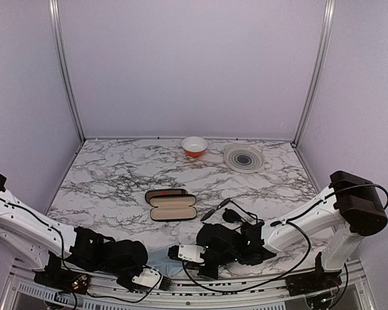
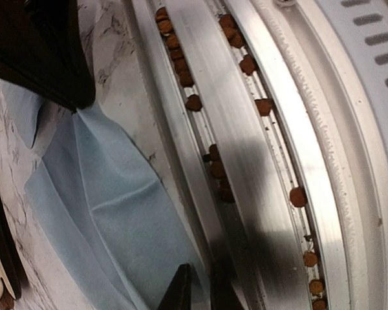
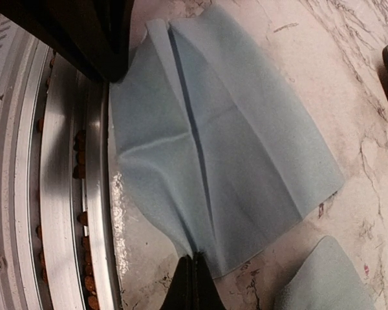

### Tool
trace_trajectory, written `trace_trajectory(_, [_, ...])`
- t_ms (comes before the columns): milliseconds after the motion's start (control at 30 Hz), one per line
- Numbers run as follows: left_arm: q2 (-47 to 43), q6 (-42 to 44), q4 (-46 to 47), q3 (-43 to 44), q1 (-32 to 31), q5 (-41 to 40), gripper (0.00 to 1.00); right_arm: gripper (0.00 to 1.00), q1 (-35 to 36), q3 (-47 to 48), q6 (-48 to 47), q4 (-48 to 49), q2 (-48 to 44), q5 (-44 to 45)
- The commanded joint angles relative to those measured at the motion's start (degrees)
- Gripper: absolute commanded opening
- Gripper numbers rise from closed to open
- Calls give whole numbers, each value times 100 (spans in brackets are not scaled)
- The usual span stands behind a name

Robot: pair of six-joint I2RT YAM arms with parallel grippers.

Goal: Organize the sunglasses
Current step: Fold the glasses cleaning cloth at the center of the board.

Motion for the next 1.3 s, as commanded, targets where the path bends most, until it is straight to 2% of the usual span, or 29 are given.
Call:
trace_trajectory(0, [232, 62, -156, -25, 30, -286, 2, 0, -51, 7, 10, -77, 34, -21])
trace_trajectory(267, [172, 150, -34, 56, 39, -470, 0, 0, -55, 105, -80, -227, -102, 32])
trace_trajectory(600, [-915, -214, 63, 123, 54, -313, 0, 0, -55, 126, -93, -581, -732, 217])
trace_trajectory(967, [-1592, -459, 2, 570, 50, -277, 0, 0, -55, 454, -177, -1352, -1507, 388])
trace_trajectory(1267, [-2243, -662, -191, 779, 51, -68, 0, 0, -55, 762, -173, -1980, -2136, 98])
